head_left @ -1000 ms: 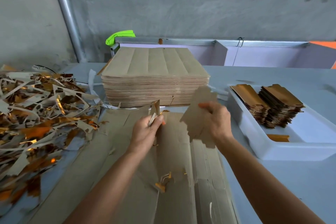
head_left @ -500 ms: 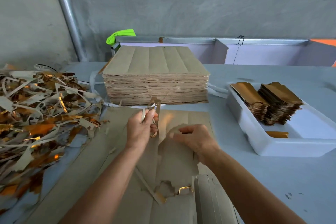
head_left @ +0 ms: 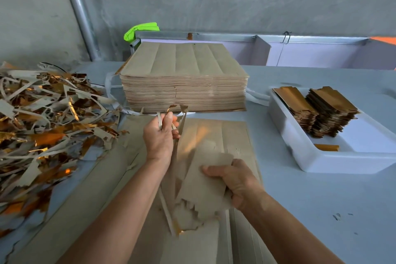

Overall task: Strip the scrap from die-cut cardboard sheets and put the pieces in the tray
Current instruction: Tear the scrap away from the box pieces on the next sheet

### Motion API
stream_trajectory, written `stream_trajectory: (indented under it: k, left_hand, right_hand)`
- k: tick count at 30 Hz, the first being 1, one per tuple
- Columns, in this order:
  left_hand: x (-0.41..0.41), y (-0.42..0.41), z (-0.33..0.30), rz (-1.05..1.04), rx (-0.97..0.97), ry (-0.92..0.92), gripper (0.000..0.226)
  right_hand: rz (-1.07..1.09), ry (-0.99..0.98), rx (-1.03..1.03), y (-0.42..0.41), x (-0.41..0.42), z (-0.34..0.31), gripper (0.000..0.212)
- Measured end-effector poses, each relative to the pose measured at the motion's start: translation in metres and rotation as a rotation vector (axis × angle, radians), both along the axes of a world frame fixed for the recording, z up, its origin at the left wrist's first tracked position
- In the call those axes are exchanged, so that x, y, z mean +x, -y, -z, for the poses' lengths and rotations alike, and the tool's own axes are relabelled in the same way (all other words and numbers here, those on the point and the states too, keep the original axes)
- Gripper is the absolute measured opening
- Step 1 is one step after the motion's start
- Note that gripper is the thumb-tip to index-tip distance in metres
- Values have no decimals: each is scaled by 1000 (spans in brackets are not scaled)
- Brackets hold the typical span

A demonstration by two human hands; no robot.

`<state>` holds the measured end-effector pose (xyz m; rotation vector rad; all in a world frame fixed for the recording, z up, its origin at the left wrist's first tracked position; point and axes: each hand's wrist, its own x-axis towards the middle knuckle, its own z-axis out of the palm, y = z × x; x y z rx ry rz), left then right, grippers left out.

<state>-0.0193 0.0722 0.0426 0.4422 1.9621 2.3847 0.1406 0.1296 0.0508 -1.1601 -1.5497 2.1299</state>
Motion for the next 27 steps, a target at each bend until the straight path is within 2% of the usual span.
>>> stream_trajectory:
  k: [2,4,6,8,11,13,14,15,16,17,18,22,23,25,27]
  left_hand:
    - [-4,6,4,-35,-119,-74,27]
    - [-8,15,7,-54,-325,-243,25]
    - [-7,23,8,15,-515,-398,28]
    - [-1,27,10,128,-650,-470,33]
    - [10,34,8,238,-759,-498,39]
    - [16,38,4,317,-795,-465,25]
    - [22,42,1,394,-769,-383,22]
    - [28,45,-4,506,-736,-272,38]
    - [35,48,-8,632,-696,-175,63]
    - [40,51,-11,711,-692,-155,83]
    - [47,53,-14,725,-711,-204,89]
    - [76,65,-15,354,-715,-567,79]
    - [84,64,-14,314,-753,-618,77]
    - [94,59,-10,317,-885,-595,64]
    - [94,50,-3,422,-833,-428,31]
  right_hand:
    - [206,-27,110,-13,-2,-2,17]
    - [377,-123,97,-28,-2,-8,11]
    - [413,-193,83,-34,-3,-12,14]
    - [415,-246,79,-33,-5,-12,12]
    - [423,-296,70,-31,-6,-14,5]
    - [428,-310,61,-31,-6,-15,6]
    - [428,-316,54,-30,-6,-15,7]
    - [427,-324,44,-29,-7,-15,7]
    - [429,-333,31,-28,-8,-15,8]
    - [434,-343,23,-26,-10,-16,8]
    - [442,-356,20,-25,-12,-17,9]
    - [492,-382,55,-21,-22,-22,16]
    - [494,-391,53,-20,-25,-24,16]
    - [477,-406,18,-14,-30,-25,10]
    - [457,-400,-28,-9,-32,-27,13]
